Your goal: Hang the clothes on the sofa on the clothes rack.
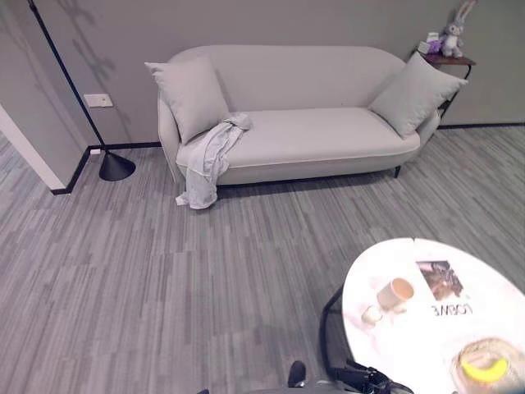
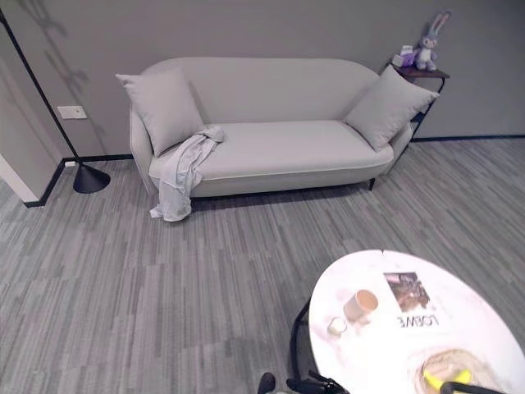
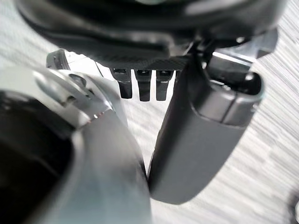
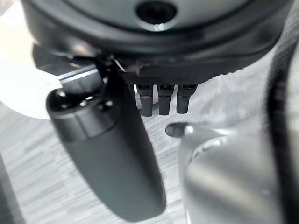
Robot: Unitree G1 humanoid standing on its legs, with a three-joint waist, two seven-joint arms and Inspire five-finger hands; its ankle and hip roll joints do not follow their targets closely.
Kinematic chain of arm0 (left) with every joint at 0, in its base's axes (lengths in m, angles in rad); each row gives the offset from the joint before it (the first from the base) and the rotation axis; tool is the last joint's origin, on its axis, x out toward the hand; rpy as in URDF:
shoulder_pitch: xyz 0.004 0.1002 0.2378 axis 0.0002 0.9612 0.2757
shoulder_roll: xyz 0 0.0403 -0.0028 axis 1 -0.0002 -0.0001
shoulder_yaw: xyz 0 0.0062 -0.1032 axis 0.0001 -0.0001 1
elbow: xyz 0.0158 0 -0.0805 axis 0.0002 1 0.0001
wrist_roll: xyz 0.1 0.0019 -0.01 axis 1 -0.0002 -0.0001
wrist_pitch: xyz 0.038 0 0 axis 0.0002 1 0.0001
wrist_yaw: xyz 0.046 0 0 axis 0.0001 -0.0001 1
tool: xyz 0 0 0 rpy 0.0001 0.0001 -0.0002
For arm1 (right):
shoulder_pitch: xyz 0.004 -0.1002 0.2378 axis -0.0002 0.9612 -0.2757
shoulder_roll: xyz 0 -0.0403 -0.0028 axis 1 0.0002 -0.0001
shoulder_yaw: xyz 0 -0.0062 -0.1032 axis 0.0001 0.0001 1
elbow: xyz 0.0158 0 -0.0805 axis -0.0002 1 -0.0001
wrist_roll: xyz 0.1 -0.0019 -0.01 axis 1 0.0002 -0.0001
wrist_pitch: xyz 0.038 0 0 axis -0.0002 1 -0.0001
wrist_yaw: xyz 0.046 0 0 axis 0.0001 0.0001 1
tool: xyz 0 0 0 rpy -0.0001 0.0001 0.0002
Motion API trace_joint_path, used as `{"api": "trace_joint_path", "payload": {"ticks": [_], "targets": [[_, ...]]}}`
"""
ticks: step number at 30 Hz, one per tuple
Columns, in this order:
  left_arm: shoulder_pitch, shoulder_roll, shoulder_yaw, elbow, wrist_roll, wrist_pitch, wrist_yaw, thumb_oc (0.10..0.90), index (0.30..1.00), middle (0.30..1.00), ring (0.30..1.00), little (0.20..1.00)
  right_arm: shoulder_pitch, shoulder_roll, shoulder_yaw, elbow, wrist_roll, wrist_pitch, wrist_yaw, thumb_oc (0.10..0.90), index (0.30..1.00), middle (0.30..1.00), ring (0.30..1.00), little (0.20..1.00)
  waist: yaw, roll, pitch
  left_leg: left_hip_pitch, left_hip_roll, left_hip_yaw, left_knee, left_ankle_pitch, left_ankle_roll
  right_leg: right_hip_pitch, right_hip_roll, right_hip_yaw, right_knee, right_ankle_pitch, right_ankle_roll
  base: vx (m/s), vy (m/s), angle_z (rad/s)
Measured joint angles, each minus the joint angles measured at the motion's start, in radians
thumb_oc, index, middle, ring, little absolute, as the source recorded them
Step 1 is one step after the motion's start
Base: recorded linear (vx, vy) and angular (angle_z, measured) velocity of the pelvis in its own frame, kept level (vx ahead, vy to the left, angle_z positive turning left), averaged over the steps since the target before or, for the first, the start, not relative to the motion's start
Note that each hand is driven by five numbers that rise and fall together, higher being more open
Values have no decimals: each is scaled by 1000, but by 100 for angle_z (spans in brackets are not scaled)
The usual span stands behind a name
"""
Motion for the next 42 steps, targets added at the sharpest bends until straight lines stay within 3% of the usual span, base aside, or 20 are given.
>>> {"api": "trace_joint_path", "payload": {"ticks": [3,5,7,9,11,14,15,19,20,21,23,25,28,30,33,34,35,37,39,42], "targets": [[-33,11,-9,-34,-2,-19,11,800,900,900,900,900,22,6,48,-4,0,9,-21,800,900,900,900,900,32,-39,11,-200,10,181,252,46,49,96,14,-27,-72,-42,-59,211,-303,31],[-52,33,-48,-66,3,-32,20,800,900,900,900,900,1,5,86,-3,-1,16,-37,800,900,900,900,900,35,-60,33,-283,25,313,297,-9,100,114,7,-25,-94,-31,-55,274,-84,-9],[-59,47,-48,-75,9,-31,18,800,900,900,900,900,-29,2,107,-49,0,16,-43,800,900,900,900,900,31,-49,42,-346,-19,332,212,-50,77,146,7,-19,-126,-46,-55,391,-13,-11],[-82,37,-40,-76,6,-33,17,800,900,900,900,900,-68,1,122,-94,0,13,-48,800,900,900,900,900,40,-55,78,-365,-78,406,-71,-83,97,160,-17,-20,-135,-53,-35,392,81,0],[-99,27,-33,-65,6,-14,20,800,900,900,900,900,-92,4,141,-112,0,5,-49,800,900,900,900,900,48,-25,95,-377,-92,454,-361,3,91,186,-5,-45,-136,-79,-25,433,106,21],[-82,13,-35,-55,6,-7,21,800,900,900,900,900,-95,10,144,-111,-1,-1,-48,800,900,900,900,900,89,17,96,-379,-89,423,-554,100,65,243,16,-45,-136,-123,-9,452,115,4],[-85,8,-27,-16,-2,0,21,800,900,900,900,900,-102,25,150,-86,-4,-5,-50,800,900,900,900,900,114,25,91,-388,-84,365,-638,119,52,271,18,-39,-136,-148,7,601,208,-7],[-37,8,14,14,-65,28,30,800,900,900,900,900,-64,68,192,-64,-85,0,-31,800,900,900,900,900,157,27,88,-419,-26,339,-548,106,58,398,-15,-17,-136,-244,86,446,199,-16],[-25,12,13,12,-65,29,31,800,900,900,900,900,-45,77,196,-66,-88,-2,-30,800,900,900,900,900,157,14,85,-413,-38,356,-528,177,79,428,-35,-17,-135,-266,111,488,256,-10],[-8,31,4,1,-59,26,38,800,900,900,900,900,-24,107,198,-33,-108,-2,-29,800,900,900,900,900,170,-41,71,-408,-89,396,-488,220,126,449,-94,-6,-132,-294,115,191,105,-13],[-11,48,-3,-22,-57,24,42,800,900,900,900,900,-15,125,188,-26,-118,-1,-17,800,900,900,900,900,159,-87,58,-395,-129,409,-477,184,166,438,-115,36,-93,-271,126,423,306,-1],[-51,54,-35,-30,-14,21,41,800,900,900,900,900,-15,122,150,5,-118,-7,-13,800,900,900,900,900,142,-88,47,-351,-172,422,-470,127,204,413,-153,36,25,-234,142,618,516,16],[-59,59,-118,-34,91,3,27,800,900,900,900,900,19,102,101,64,-118,0,-19,800,900,900,900,900,110,-61,-18,-247,-215,418,-547,94,233,299,-216,66,369,-182,214,395,398,15],[-74,65,-150,-34,135,0,31,800,900,900,900,900,17,100,67,57,-116,-6,-28,800,900,900,900,900,100,-62,-21,-204,-259,433,-535,47,288,212,-258,112,552,-70,241,540,534,0],[-67,50,-235,-14,186,17,33,800,900,900,900,900,-5,65,62,2,-116,-14,-60,800,900,900,900,900,44,-1,-7,-84,-261,396,-573,2,352,53,-288,52,844,-111,183,433,251,13],[-55,39,-238,-15,217,23,24,800,900,900,900,900,-17,55,84,-22,-116,-31,-56,800,900,900,900,900,7,29,-13,-63,-248,372,-568,7,336,4,-238,29,794,-154,138,419,66,22],[-60,35,-264,-30,221,23,22,800,900,900,900,900,-13,43,101,-67,-116,-24,-55,800,900,900,900,900,-1,39,-16,-66,-243,352,-558,-24,352,-42,-203,42,763,-180,144,572,57,73],[-68,30,-282,-43,238,27,19,800,900,900,900,900,-33,31,113,-111,-114,-32,-49,800,900,900,900,900,-59,77,18,-21,-215,287,-580,-32,344,-88,-91,6,510,-229,103,434,-33,78],[-70,21,-295,-49,271,22,17,800,900,900,900,900,-50,38,119,-152,-115,-37,-46,800,900,900,900,900,-70,59,32,20,-242,250,-611,-40,307,-166,-52,-6,264,-198,118,470,-30,64],[-78,44,-303,-36,325,24,9,800,900,900,900,900,-62,57,126,-137,-115,-19,-43,800,900,900,900,900,-102,19,43,97,-273,161,-626,-78,315,-186,-47,70,18,-86,137,380,-26,98]]}}
